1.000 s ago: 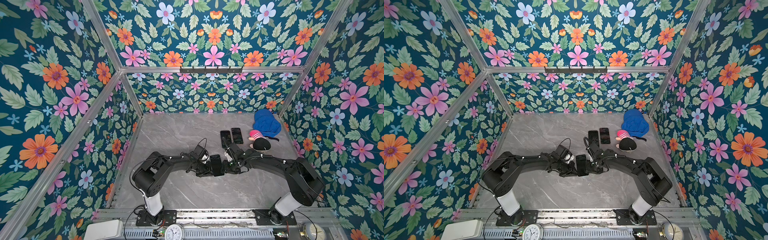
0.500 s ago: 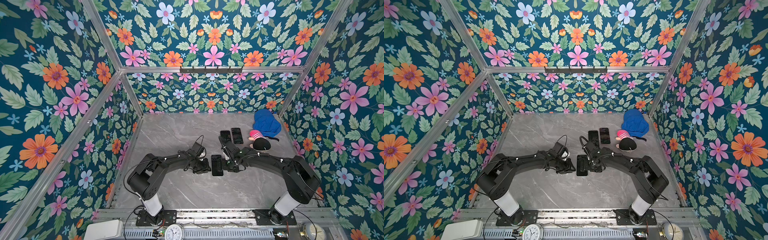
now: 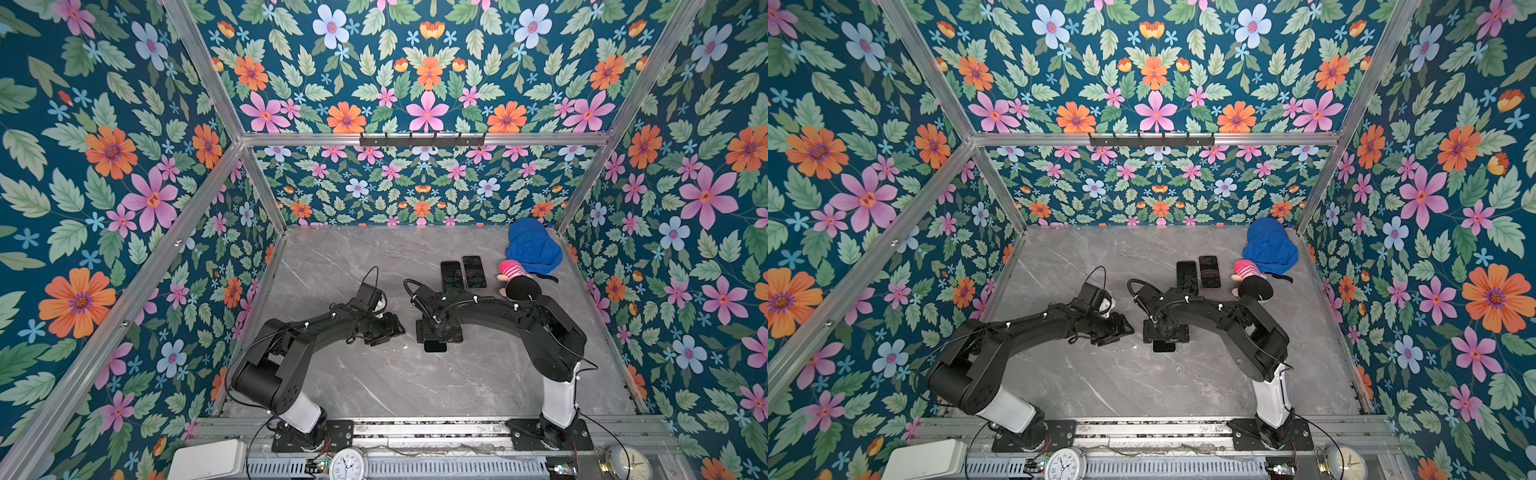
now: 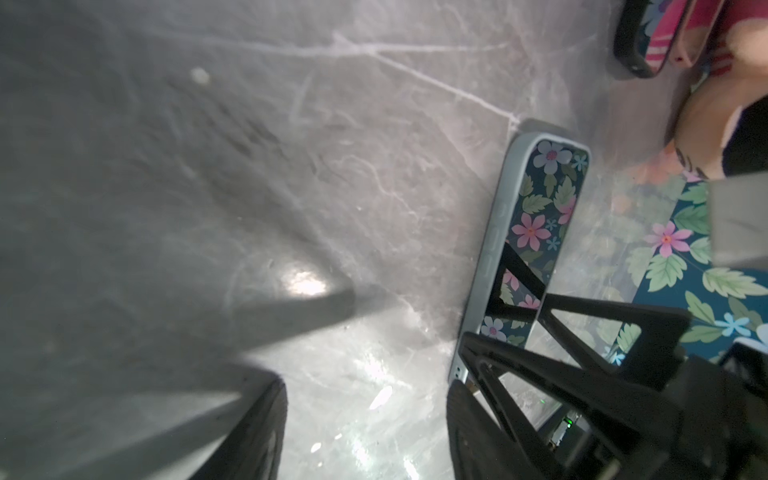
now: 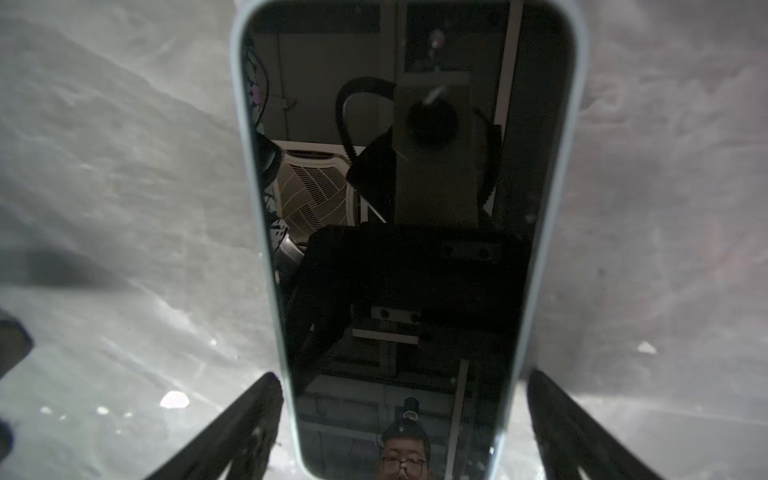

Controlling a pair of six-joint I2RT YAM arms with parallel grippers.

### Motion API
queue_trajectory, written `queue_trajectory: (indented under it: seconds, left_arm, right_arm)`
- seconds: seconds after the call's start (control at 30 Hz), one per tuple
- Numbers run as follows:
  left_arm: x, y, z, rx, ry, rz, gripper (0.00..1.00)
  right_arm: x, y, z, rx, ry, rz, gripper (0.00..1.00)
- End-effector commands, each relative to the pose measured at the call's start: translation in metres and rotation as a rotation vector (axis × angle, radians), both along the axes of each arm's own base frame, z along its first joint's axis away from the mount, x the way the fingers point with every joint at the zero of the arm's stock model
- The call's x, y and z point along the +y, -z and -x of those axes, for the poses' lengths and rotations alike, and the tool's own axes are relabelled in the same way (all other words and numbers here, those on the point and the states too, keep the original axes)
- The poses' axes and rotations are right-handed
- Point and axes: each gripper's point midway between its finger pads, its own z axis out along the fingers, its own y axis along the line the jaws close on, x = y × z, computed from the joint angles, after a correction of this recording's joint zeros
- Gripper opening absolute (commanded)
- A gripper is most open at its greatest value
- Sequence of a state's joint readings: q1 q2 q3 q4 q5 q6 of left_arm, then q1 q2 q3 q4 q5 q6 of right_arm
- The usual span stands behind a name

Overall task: Put the phone into the phone case
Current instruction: 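Open both grippers and lift them away from the cased phone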

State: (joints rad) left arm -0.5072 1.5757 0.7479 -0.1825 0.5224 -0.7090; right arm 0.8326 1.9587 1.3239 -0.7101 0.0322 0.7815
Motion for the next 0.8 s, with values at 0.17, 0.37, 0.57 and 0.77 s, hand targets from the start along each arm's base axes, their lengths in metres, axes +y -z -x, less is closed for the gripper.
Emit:
queue_trajectory:
  seconds: [0.17, 0.37, 0.57, 0.77]
  left_arm:
    - [0.002, 0.002, 0.002, -0.008, 0.02, 0.029, 0.63]
    - [0.005, 0.006, -0.006, -0.007, 0.015, 0.03, 0.63]
    - [0.003, 0.011, -0.013, 0.006, 0.012, 0.034, 0.63]
    - [0.003, 0.017, -0.015, 0.027, 0.005, 0.043, 0.63]
  right_arm:
    - [-0.011, 0.01, -0.015, 0.024, -0.005, 0.131, 0.71]
    - [-0.006, -0.009, -0.083, -0.062, -0.027, 0.046, 0.64]
    - [0.009, -0.026, -0.137, -0.128, -0.073, 0.007, 0.61]
    - [0.016, -0.03, -0.166, -0.151, -0.08, -0.014, 0.61]
